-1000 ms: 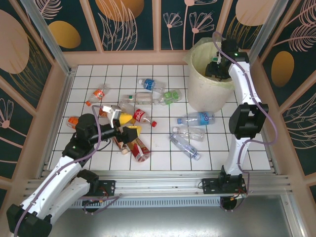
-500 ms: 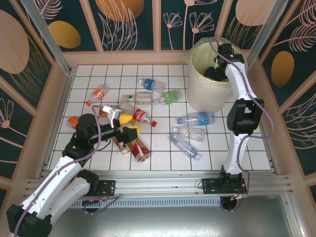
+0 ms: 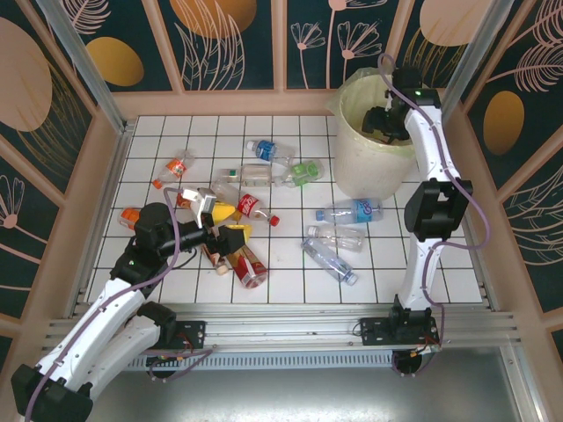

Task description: Put the plastic bottles in the bin

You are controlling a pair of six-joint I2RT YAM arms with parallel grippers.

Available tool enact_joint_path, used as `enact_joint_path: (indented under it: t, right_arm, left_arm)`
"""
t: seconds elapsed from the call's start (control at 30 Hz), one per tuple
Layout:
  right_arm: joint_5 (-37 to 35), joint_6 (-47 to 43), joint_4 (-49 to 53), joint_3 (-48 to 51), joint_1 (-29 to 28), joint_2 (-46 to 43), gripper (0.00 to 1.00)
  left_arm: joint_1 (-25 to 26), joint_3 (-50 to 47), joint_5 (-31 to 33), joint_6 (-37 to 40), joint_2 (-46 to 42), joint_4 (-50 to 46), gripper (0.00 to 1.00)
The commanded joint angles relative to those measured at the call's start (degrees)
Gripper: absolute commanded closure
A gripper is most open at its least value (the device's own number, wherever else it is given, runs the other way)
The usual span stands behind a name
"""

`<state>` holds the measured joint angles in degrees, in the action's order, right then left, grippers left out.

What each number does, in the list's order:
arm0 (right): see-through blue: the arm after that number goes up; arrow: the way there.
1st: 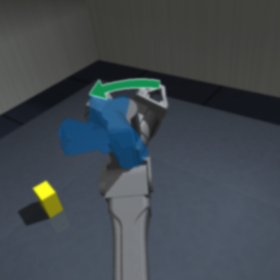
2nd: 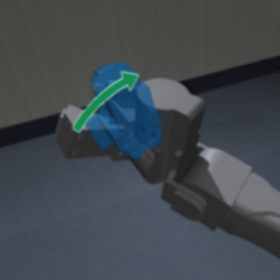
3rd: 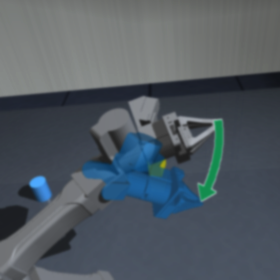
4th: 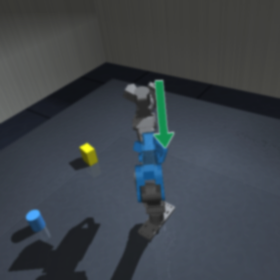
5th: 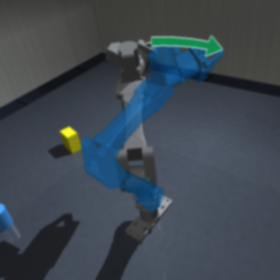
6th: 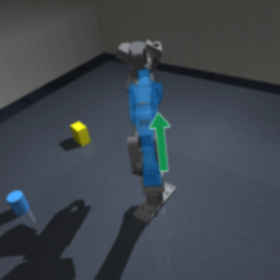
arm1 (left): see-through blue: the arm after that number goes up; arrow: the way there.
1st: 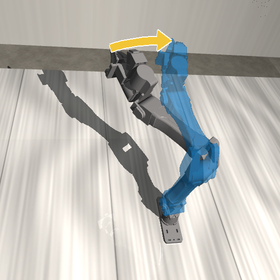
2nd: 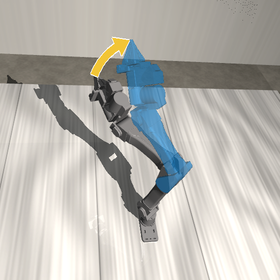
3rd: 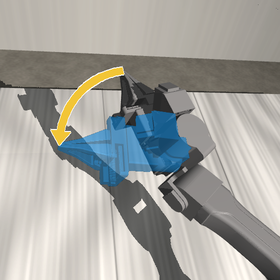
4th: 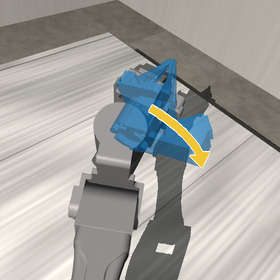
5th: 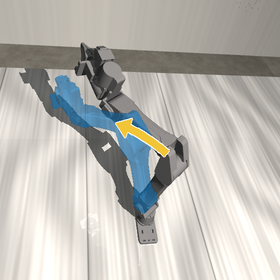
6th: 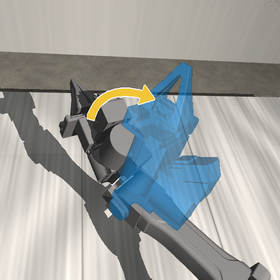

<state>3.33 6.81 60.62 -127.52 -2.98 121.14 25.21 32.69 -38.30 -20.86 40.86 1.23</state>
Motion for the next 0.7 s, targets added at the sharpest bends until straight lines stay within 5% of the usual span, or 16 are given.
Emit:
enact_joint_path:
  t: [0.0, 0.4, 0.67]
  right_arm:
    - [1.1, 1.4, 1.3, -2.2, 0.0, -2.5, 0.23]
    - [-3.1, 0.1, -6.6, 1.4, -5.5, -12.3, 0.24]
    - [-20.4, -5.2, -17.5, 11.4, -19.2, -20.2, 0.25]
  left_arm:
    - [0.4, 1.9, 0.6, 0.9, -0.9, -0.2, 0.01]
    - [0.4, 2.3, 2.0, 0.4, -1.1, -0.4, 0.01]
    - [0.4, 2.5, 13.3, 1.2, -5.5, -2.4, 0.01]
